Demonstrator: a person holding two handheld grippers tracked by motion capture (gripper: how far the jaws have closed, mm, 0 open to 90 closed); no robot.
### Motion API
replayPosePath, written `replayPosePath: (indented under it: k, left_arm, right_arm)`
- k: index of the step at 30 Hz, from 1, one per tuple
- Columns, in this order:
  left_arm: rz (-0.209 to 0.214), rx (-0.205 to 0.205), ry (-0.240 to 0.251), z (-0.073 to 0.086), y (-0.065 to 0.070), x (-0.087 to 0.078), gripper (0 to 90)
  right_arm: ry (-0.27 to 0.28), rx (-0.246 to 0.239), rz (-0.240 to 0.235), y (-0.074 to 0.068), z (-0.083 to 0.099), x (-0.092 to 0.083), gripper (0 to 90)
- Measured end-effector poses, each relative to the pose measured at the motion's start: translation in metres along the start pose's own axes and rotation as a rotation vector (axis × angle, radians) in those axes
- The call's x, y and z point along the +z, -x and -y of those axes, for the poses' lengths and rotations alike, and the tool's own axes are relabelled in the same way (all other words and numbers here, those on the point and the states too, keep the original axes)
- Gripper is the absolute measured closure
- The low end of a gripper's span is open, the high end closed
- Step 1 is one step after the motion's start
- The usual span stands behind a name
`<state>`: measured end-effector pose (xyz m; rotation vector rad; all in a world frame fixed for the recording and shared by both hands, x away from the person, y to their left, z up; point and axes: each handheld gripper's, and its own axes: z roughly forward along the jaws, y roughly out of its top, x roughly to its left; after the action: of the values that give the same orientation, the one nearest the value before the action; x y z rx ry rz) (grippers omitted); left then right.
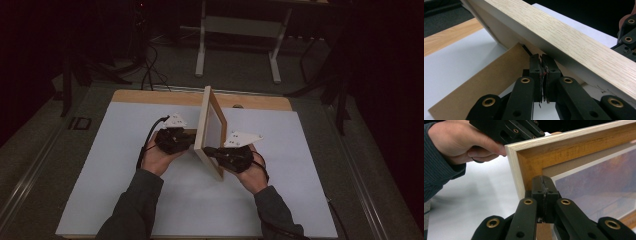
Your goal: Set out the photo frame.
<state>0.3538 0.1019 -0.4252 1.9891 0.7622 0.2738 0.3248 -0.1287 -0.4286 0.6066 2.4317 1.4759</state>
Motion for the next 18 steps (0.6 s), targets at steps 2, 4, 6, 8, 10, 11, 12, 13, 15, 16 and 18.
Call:
replayPosePath:
  k: [2,4,6,8,10,11,12,13,15,16,18]
  left_arm:
    - [0.003,0.001,0.003,0.002,-0.001,-0.003,86.7]
    - [-0.005,-0.005,0.007,0.006,-0.002,-0.007,85.0]
    - [-0.010,-0.021,0.011,0.011,-0.005,-0.012,82.6]
    - [-0.020,-0.046,0.020,0.015,-0.007,-0.017,78.9]
    - [-0.013,-0.064,0.031,0.018,-0.008,-0.022,74.7]
    - [-0.010,-0.067,0.036,0.018,-0.008,-0.024,71.9]
    - [-0.003,-0.071,0.041,0.019,-0.007,-0.027,70.0]
    - [-0.001,-0.076,0.045,0.019,-0.007,-0.029,68.2]
    - [0.000,-0.084,0.049,0.019,-0.005,-0.032,65.1]
    - [-0.002,-0.091,0.053,0.018,-0.004,-0.034,63.4]
    - [-0.007,-0.094,0.055,0.018,-0.002,-0.036,57.5]
  right_arm:
    - [-0.001,-0.004,-0.002,-0.001,-0.001,0.002,90.0]
    - [0.001,-0.004,-0.003,-0.003,-0.001,0.003,90.0]
    - [0.001,-0.006,-0.005,-0.003,-0.001,0.004,90.0]
    - [0.001,-0.007,-0.006,-0.004,-0.002,0.004,90.0]
    - [0.001,-0.009,-0.005,-0.004,-0.002,0.005,90.0]
    - [0.002,-0.011,-0.007,-0.004,-0.002,0.005,90.0]
    - [0.001,-0.010,-0.010,-0.005,-0.002,0.005,90.0]
    - [0.002,-0.008,-0.011,-0.005,-0.002,0.006,89.9]
    - [0.003,-0.006,-0.012,-0.005,-0.002,0.007,89.9]
    - [0.004,-0.006,-0.012,-0.006,-0.003,0.008,89.9]
    - [0.003,-0.009,-0.016,-0.007,-0.003,0.009,89.9]
